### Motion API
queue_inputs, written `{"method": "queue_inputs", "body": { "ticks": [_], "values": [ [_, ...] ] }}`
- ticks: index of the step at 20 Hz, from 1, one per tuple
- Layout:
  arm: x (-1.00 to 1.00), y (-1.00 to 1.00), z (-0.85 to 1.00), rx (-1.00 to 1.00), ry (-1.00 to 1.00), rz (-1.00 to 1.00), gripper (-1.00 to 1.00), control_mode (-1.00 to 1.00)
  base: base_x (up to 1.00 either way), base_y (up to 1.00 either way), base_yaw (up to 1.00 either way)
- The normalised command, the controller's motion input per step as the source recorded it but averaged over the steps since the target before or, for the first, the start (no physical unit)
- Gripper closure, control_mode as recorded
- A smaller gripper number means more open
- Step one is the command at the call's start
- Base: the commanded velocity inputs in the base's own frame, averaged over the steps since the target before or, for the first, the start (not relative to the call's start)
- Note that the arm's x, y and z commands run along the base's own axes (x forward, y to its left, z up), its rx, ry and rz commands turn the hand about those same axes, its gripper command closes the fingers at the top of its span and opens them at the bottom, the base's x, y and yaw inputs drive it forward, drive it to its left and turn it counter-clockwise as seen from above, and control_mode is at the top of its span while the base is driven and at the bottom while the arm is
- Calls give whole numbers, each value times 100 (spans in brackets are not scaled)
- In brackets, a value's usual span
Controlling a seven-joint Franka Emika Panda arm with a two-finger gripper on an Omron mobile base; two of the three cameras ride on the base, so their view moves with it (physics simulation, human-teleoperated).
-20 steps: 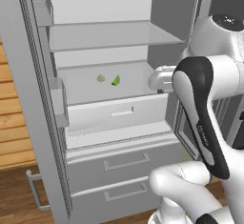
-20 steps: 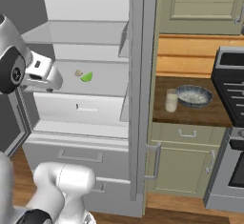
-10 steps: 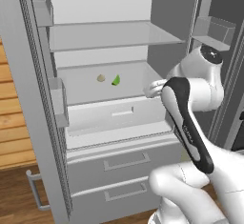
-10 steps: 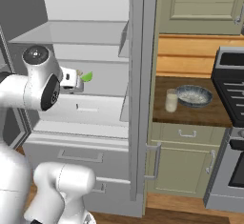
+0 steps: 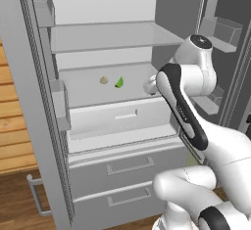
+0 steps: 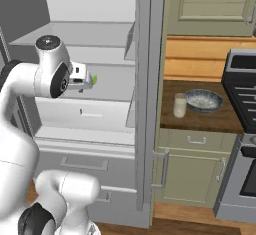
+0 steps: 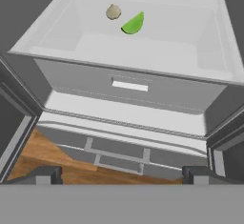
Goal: Grab a lemon wedge from the fridge and one ice cube from the ice bowl, and put them in the glass of lemonade.
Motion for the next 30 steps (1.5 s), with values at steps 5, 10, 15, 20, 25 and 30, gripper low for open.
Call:
{"method": "queue_inputs", "body": {
  "ticks": [5, 10, 15, 20, 25, 30],
  "values": [
    [-77, -2, 0, 0, -3, -7, -100, -100, 0, 0, 0],
    [-7, 2, 0, -1, 2, -9, -100, -100, 0, 0, 0],
    [0, 0, 0, 0, 0, 0, -100, -100, 0, 0, 0],
    [1, -1, 0, 0, 0, -1, -100, -100, 0, 0, 0],
    [-11, -3, 0, 0, 0, -5, -100, -100, 0, 0, 0],
    [-3, -3, 0, 0, 0, -4, -100, -100, 0, 0, 0]
  ]
}}
